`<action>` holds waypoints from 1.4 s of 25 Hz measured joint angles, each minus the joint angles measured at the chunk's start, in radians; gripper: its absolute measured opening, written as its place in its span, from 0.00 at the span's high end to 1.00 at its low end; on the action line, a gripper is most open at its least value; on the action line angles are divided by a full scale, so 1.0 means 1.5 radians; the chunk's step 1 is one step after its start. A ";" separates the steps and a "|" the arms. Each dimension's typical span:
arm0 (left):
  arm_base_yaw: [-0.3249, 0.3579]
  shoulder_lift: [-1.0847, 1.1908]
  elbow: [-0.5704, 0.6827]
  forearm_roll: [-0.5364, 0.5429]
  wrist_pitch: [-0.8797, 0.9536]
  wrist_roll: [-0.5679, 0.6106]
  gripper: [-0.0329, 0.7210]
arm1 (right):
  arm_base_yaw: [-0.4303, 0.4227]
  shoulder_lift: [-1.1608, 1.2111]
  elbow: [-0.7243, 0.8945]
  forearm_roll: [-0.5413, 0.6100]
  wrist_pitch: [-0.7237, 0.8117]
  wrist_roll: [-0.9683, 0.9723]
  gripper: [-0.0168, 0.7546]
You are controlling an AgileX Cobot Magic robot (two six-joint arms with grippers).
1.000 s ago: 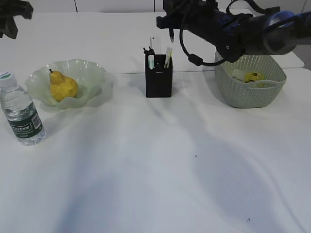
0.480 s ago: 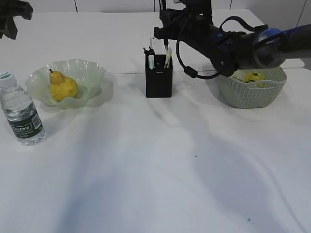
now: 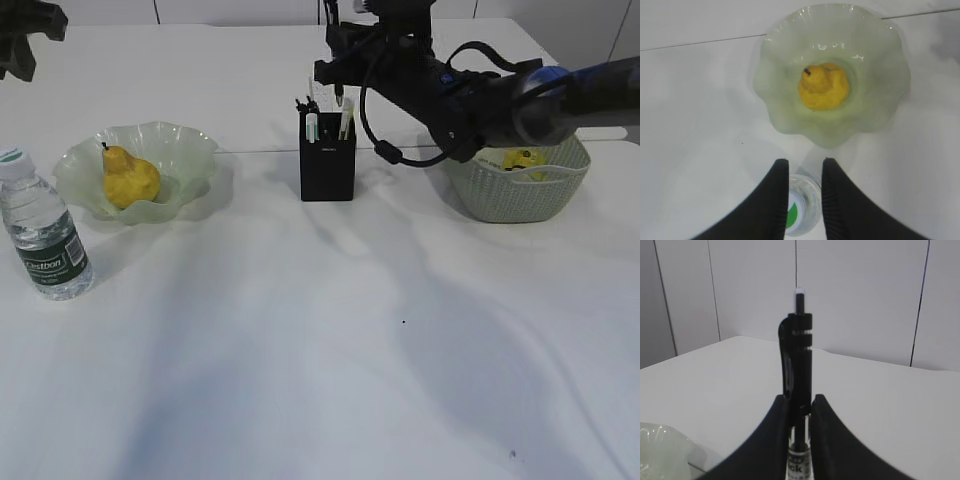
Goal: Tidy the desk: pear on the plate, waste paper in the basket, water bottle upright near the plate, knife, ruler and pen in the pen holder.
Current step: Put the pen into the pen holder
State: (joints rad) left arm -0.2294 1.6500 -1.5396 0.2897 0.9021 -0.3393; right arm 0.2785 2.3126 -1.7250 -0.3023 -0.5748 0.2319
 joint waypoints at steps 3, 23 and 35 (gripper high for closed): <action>0.000 0.000 0.000 0.000 0.000 0.000 0.75 | 0.000 0.007 -0.003 0.000 0.000 0.000 0.84; 0.000 0.000 0.000 0.008 -0.002 0.000 0.75 | 0.000 0.042 -0.003 -0.003 -0.007 0.000 0.84; 0.000 0.000 0.000 0.019 -0.004 0.000 0.75 | 0.000 0.043 -0.003 -0.006 -0.007 0.000 0.79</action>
State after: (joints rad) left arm -0.2294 1.6500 -1.5396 0.3189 0.8968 -0.3393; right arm 0.2785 2.3766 -1.7296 -0.3112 -0.5858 0.2326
